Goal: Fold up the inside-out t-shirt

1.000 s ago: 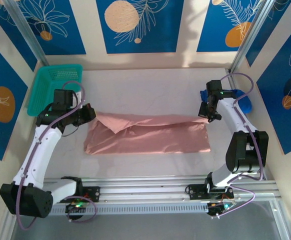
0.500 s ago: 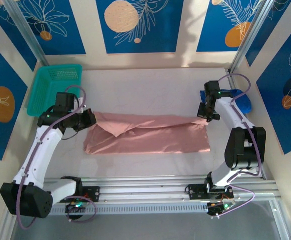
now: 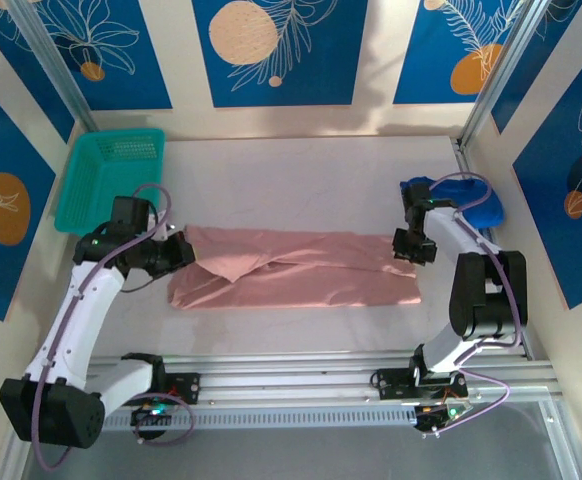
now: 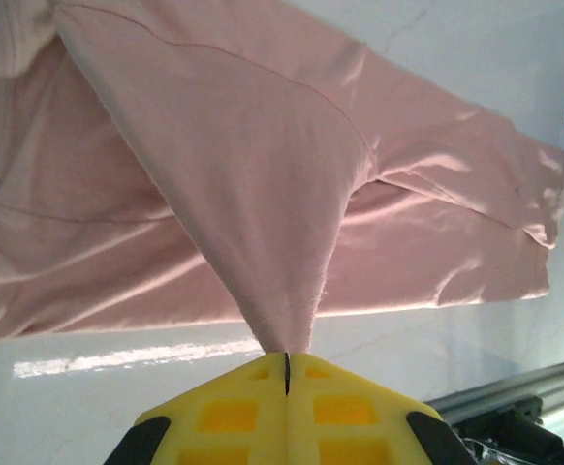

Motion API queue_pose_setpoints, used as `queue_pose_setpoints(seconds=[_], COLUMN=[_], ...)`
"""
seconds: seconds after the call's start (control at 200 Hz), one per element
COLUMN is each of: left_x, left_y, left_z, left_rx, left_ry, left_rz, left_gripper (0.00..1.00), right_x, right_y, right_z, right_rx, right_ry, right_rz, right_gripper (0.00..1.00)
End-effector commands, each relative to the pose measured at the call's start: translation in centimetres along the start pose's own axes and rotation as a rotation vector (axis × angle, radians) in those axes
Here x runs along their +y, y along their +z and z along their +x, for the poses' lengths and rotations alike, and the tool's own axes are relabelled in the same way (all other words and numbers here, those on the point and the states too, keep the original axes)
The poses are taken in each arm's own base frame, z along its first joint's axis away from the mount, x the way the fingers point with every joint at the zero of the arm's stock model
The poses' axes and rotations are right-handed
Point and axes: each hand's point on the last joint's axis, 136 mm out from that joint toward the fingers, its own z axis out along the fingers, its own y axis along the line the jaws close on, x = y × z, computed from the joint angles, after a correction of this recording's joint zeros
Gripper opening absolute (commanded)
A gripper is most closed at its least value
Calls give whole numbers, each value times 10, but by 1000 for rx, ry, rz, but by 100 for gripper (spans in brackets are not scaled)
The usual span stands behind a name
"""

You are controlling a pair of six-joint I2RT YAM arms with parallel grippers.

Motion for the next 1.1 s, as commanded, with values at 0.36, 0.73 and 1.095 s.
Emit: queue_pose_setpoints(seconds=[0.36, 0.73, 1.095], left_x=[-4, -4, -4], left_y=[6, 9, 11], left_z=[2, 2, 1], left_rx=[20, 26, 32], left_ry=[-63, -63, -57], left_rz=[52, 60, 59], left_gripper=[0, 0, 0], right_x=[298, 404, 419], right_y=[-109, -136, -130], right_z=[97, 163, 133], right_rx=[-595, -1034, -1201], right_ry=[-848, -1080, -950], right_rz=[-728, -706, -434], right_gripper=[85, 99, 98])
